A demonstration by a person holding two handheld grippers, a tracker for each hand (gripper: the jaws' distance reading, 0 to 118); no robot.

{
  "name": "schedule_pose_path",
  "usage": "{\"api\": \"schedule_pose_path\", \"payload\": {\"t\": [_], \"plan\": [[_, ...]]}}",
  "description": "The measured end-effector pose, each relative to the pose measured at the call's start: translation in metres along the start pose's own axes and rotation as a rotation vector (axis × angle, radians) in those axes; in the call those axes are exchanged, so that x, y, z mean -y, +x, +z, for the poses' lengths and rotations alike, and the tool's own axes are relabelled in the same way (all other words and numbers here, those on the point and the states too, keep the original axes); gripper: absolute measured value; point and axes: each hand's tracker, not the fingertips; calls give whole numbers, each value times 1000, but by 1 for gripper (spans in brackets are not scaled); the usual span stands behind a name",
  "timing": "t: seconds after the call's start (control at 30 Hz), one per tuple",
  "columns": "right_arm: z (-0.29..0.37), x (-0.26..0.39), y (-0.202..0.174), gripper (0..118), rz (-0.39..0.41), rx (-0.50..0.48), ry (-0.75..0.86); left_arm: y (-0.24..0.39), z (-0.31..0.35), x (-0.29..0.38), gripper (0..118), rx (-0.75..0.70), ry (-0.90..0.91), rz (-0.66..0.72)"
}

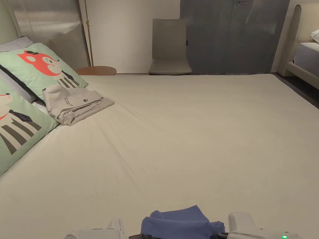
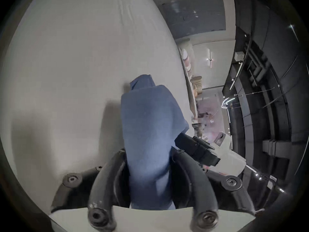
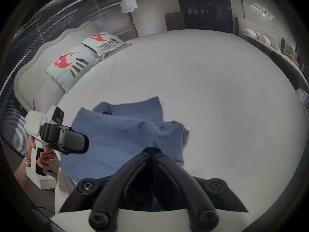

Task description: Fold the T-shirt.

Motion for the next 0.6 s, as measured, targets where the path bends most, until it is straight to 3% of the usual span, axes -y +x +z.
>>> {"api": "schedule_pose_path", "payload": {"t": [0.27, 0.4, 0.53, 0.6], "plan": [[15, -32, -37, 0, 53, -38, 132, -21, 119, -22, 25, -115, 171, -27], [8, -38, -57, 0, 89, -57, 127, -43, 202, -28, 25, -208, 298, 42], [-4, -42, -77, 0, 109, -81, 109, -25, 255, -17, 25, -294, 364, 64], [-14, -43, -84, 0, 118, -89, 98, -51, 284, -37, 25, -330, 389, 67]]}}
